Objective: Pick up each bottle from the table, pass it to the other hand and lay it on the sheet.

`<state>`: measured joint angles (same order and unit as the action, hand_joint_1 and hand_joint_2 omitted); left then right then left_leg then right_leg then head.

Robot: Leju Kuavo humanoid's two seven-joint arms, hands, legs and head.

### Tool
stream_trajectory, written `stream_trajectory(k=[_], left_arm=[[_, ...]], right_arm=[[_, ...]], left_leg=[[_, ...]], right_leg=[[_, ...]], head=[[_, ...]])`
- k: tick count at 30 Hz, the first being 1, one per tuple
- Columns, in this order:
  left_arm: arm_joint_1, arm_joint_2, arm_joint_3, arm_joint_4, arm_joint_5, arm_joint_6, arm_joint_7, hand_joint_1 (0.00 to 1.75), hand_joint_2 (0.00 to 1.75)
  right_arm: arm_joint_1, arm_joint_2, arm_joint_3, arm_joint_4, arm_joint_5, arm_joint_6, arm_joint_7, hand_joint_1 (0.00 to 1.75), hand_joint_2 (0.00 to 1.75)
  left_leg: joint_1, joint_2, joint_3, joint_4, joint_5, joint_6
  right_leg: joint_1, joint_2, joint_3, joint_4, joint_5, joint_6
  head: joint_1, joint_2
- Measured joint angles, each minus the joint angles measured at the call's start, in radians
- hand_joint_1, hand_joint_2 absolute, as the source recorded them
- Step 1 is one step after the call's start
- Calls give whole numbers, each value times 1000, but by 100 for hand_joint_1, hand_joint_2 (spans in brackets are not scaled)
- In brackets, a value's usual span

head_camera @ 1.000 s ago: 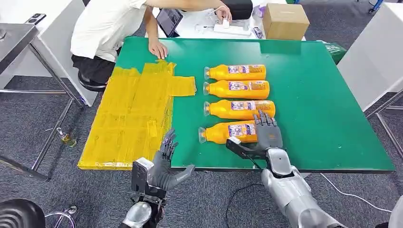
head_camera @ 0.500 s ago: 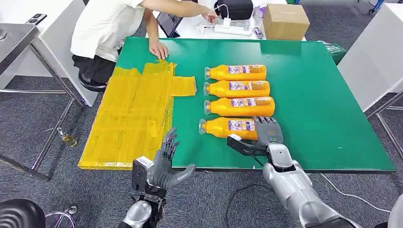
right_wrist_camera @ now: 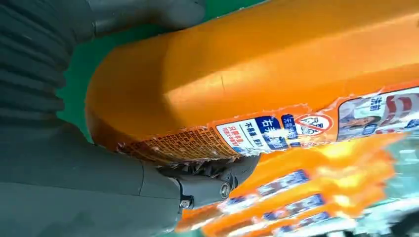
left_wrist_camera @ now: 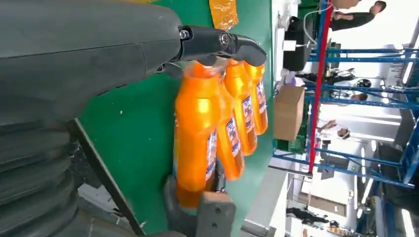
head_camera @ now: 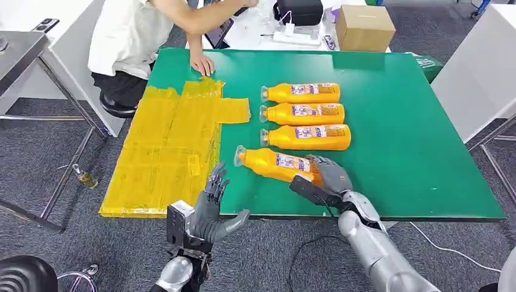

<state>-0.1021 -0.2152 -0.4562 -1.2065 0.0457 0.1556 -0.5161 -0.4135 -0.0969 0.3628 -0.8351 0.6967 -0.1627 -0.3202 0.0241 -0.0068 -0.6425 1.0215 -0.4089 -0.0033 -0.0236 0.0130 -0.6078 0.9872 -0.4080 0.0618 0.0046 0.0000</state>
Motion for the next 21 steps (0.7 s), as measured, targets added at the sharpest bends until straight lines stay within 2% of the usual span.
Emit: stream_trajectory(k=[3, 8, 17, 21], left_arm=[[8, 0, 0, -8, 17, 0, -3, 0, 175], [15, 0, 1, -16, 18, 3, -5, 0, 175], [17, 0, 1, -20, 20, 3, -5, 0, 175], [18, 0, 2, -20, 37, 34, -5, 0, 175]], right_arm=[[54, 3, 0, -79, -84, 25, -29, 175, 175], [101, 5, 2, -152, -100, 35, -31, 175, 175], [124, 4, 2, -191, -106, 35, -31, 175, 175], [138, 5, 2, -215, -163, 39, -51, 175, 175]], left_leg=[[0, -1, -1, 0, 0, 0], [0, -2, -2, 0, 0, 0], [0, -2, -3, 0, 0, 0], [0, -2, -3, 0, 0, 0]], right_leg=[[0, 0, 0, 0, 0, 0], [0, -1, 0, 0, 0, 0], [0, -1, -1, 0, 0, 0], [0, -1, -1, 0, 0, 0]], head=[[0, 0], [0, 0], [0, 0], [0, 0]])
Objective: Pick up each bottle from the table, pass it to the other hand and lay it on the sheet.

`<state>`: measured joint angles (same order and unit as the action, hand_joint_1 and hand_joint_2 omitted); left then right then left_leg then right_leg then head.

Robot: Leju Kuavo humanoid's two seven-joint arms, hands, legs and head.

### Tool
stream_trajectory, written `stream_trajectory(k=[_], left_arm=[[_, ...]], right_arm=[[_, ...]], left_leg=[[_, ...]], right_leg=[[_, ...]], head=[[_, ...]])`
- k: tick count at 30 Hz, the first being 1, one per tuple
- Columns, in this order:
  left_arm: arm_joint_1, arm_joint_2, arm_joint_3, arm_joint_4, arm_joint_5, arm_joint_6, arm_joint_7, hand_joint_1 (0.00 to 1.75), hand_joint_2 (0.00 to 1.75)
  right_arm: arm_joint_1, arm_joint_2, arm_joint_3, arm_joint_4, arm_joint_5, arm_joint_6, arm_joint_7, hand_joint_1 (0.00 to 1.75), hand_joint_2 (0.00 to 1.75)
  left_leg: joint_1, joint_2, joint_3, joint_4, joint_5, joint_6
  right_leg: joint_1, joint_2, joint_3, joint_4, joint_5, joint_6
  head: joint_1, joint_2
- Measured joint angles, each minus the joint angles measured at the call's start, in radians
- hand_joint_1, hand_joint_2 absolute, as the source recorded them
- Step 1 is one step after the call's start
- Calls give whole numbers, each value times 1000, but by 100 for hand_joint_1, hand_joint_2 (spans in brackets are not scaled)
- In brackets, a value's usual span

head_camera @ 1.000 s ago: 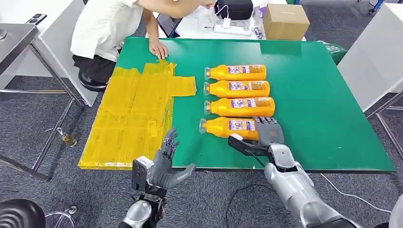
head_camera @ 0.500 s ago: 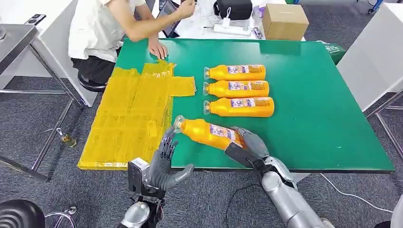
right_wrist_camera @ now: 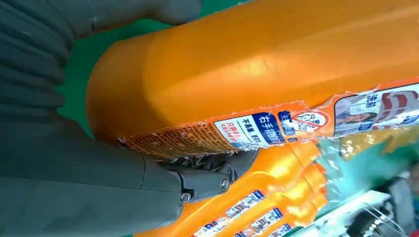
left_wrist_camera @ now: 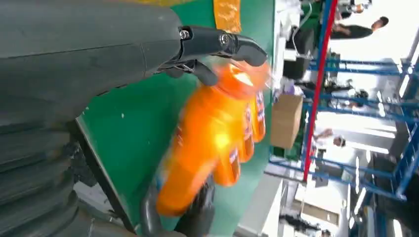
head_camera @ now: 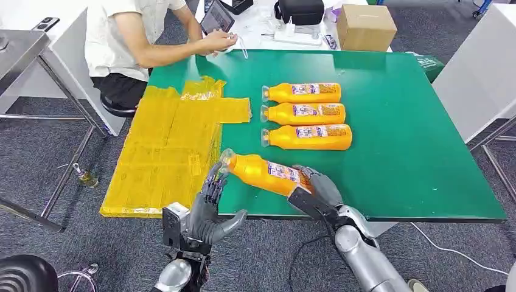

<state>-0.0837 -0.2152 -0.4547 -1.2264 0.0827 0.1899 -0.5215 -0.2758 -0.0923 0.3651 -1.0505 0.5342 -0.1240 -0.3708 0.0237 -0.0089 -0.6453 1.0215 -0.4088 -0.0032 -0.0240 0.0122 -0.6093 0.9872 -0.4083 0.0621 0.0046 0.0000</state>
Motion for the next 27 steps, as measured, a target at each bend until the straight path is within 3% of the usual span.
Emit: stream_trajectory(k=[6, 13, 21, 27], left_arm=[[0, 0, -1, 0, 64, -8, 3, 0, 175], [-12, 4, -19, 8, 202, -148, 81, 0, 175], [-65, -6, -27, 84, 271, -35, 50, 0, 175], [-71, -5, -51, 84, 322, -156, 58, 0, 175]], right_arm=[[38, 4, 0, -68, -60, -13, -1, 171, 175], [48, 45, 26, -84, -87, -9, -31, 175, 175], [54, 105, 138, -126, -139, -87, -26, 171, 175], [44, 104, 187, -125, -127, -83, -25, 171, 175]], left_leg=[[0, 0, -1, 0, 0, 0], [0, 0, -1, 0, 0, 0], [1, 0, -1, 0, 0, 0], [-1, -1, -3, 0, 0, 0]], right_leg=[[0, 0, -1, 0, 0, 0], [0, 0, -1, 0, 0, 0], [0, -1, -1, 0, 0, 0], [-1, -1, -2, 0, 0, 0]], head=[[0, 0], [0, 0], [0, 0], [0, 0]])
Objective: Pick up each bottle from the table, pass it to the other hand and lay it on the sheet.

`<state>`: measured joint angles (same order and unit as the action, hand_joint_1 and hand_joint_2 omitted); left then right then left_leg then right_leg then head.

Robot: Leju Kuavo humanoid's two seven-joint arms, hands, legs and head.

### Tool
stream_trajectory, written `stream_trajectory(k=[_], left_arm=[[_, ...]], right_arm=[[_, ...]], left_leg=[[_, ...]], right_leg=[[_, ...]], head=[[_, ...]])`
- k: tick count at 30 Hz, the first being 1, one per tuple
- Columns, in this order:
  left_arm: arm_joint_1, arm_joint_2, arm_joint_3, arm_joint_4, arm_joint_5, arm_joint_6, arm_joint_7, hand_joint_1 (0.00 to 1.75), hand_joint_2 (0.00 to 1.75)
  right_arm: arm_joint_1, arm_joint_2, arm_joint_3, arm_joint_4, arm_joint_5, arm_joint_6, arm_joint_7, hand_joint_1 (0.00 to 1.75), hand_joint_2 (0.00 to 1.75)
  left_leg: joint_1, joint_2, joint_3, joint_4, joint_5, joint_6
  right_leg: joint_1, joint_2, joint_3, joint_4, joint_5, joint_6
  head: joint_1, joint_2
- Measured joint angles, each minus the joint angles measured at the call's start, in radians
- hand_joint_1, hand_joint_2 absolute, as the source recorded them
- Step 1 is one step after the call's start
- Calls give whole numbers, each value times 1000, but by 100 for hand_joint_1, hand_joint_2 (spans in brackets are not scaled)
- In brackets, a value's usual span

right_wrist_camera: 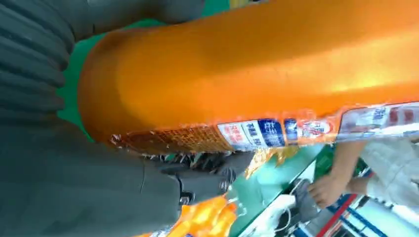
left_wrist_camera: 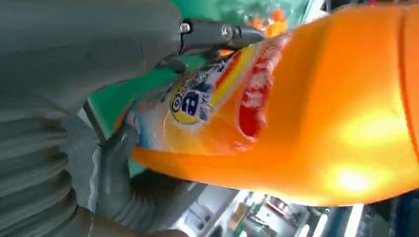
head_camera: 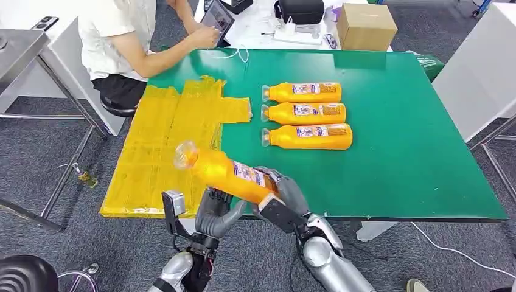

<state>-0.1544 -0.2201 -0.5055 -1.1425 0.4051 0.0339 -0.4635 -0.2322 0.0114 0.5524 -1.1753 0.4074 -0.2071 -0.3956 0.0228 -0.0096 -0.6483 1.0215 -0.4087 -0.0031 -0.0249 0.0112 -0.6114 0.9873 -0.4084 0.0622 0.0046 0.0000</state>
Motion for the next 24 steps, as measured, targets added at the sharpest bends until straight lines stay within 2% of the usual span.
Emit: stream_trajectory(k=[6, 13, 24], left_arm=[[-3, 0, -3, 0, 2, -3, -2, 0, 175], [-27, -1, -5, 29, 5, 33, 12, 0, 175], [-52, -6, 13, 25, 11, 90, -52, 0, 175]], right_arm=[[-5, 0, 14, 1, 3, 2, 0, 175, 175], [-17, 8, 59, -4, 37, 5, -15, 171, 175], [-38, 13, 145, -23, 31, 12, 5, 173, 175]], left_leg=[[1, 0, 0, 0, 0, 0], [1, 0, 0, 0, 0, 0], [1, 0, 0, 0, 0, 0]], right_leg=[[1, -1, 0, 0, 0, 0], [1, -1, 0, 0, 0, 0], [1, -1, -1, 0, 0, 0]], head=[[0, 0], [1, 0], [0, 0]])
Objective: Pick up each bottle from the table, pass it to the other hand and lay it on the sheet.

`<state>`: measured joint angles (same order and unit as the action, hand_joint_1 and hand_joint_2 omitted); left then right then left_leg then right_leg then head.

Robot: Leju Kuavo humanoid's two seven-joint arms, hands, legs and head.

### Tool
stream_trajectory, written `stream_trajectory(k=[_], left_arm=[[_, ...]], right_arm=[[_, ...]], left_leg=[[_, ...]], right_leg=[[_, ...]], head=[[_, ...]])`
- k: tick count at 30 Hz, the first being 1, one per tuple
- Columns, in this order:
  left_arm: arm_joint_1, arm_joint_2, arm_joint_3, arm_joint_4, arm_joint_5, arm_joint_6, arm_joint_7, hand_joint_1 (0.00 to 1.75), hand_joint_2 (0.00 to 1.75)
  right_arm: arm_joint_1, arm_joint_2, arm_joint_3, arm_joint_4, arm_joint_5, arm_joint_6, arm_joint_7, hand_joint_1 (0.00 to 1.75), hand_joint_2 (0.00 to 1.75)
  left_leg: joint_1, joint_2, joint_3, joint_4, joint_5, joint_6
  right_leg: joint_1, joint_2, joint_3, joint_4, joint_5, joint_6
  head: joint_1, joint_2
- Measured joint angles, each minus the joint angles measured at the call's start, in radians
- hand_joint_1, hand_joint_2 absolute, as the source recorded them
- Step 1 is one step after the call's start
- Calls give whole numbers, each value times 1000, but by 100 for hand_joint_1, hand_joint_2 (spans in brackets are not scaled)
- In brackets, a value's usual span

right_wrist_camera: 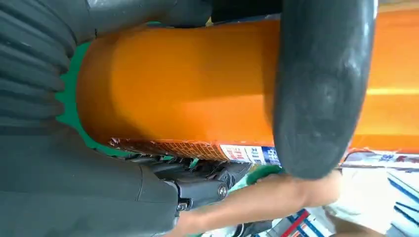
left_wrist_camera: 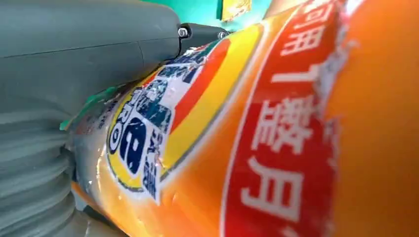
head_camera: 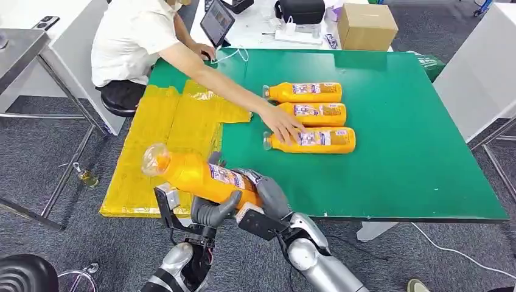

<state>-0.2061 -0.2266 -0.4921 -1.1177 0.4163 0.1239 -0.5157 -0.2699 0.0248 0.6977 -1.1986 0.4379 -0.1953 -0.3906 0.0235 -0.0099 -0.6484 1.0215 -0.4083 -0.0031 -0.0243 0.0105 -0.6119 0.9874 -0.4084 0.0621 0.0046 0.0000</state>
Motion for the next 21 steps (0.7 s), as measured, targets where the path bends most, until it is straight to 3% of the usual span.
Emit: stream_trajectory(k=[8, 9, 10, 11, 12, 13, 21], left_arm=[[-6, -17, 9, 6, -6, 53, -10, 0, 175], [-5, -20, 13, 9, 11, 37, -15, 0, 175], [-5, -23, 16, 9, 29, 21, -17, 12, 175], [-3, -23, 21, 9, 49, 2, -19, 171, 175], [0, -23, 27, 6, 62, -11, -20, 175, 175], [6, -23, 32, -2, 74, -17, -23, 175, 175], [28, -21, 76, -60, 118, -24, -27, 175, 175]], right_arm=[[-24, 0, 38, 7, -10, 8, -4, 169, 175], [-27, 0, 43, 9, -11, 9, -4, 150, 175], [-30, 0, 46, 12, -12, 10, -3, 129, 175], [-36, 0, 51, 16, -14, 12, -3, 38, 175], [-40, 0, 57, 19, -15, 15, -3, 26, 175], [-44, 0, 62, 24, -18, 19, -1, 0, 175], [-49, 0, 102, 52, -13, 49, -1, 0, 175]], left_leg=[[0, 0, 0, 0, 0, 0], [0, 0, 0, 0, 0, 0], [0, 0, 0, 0, 0, 0], [0, 0, 0, 0, 0, 0], [0, 0, 0, 0, 0, 0], [0, 0, 0, 0, 0, 0], [0, 1, 0, 0, 0, 0]], right_leg=[[0, 0, 0, 0, 0, 0], [0, 0, 0, 0, 0, 0], [0, 0, 0, 0, 0, 0], [0, 0, 0, 0, 0, 0], [0, 0, 0, 0, 0, 0], [0, 0, 0, 0, 0, 0], [0, 0, -1, 0, 0, 0]], head=[[0, 0], [0, 0], [0, 0], [0, 0], [0, 0], [0, 0], [0, 0]])
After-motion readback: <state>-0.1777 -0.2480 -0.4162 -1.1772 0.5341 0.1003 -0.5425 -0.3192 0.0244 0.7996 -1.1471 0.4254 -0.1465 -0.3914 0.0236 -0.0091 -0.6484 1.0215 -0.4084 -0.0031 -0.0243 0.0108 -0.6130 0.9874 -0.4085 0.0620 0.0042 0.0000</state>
